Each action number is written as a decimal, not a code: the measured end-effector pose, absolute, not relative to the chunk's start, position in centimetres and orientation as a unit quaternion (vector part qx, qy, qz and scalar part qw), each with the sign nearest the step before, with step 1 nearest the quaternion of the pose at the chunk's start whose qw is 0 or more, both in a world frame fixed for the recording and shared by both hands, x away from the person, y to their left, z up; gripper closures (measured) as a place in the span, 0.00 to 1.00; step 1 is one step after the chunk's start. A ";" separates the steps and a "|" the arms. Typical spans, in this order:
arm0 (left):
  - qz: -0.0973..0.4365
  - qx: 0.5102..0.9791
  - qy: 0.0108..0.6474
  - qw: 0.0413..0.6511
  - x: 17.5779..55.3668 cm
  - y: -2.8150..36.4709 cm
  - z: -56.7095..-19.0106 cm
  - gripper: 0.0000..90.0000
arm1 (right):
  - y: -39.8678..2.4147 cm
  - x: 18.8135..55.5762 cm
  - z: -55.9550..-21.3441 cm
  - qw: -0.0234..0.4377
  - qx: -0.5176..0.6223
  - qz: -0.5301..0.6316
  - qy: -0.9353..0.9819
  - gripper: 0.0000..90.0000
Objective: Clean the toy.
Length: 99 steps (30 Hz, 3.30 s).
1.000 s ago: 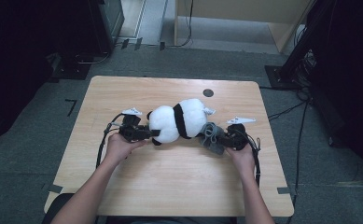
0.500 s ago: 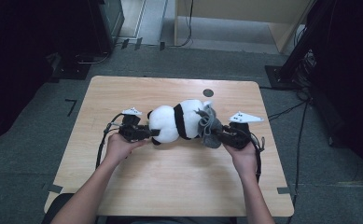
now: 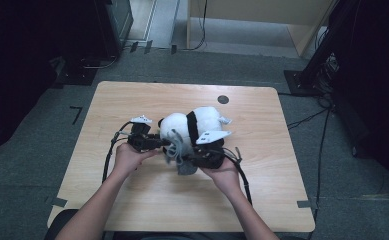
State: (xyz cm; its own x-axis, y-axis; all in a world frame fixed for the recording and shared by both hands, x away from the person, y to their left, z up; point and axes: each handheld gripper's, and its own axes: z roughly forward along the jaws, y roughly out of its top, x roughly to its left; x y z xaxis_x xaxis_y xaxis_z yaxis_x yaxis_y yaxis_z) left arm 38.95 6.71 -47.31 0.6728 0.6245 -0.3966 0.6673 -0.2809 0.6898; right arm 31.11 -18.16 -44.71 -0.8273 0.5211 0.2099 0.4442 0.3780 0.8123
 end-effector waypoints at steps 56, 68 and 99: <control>-0.026 0.803 0.401 0.441 38.9 6.8 -47.6 0.64 | -31.4 34.9 -47.7 0.152 0.484 0.358 0.784 0.78; -0.025 0.797 0.404 0.447 38.8 6.9 -47.7 0.64 | -35.7 33.8 -45.3 0.196 0.534 0.360 0.739 0.78; -0.024 0.791 0.409 0.455 38.8 6.9 -47.8 0.62 | -37.3 34.0 -45.8 0.187 0.537 0.379 0.730 0.31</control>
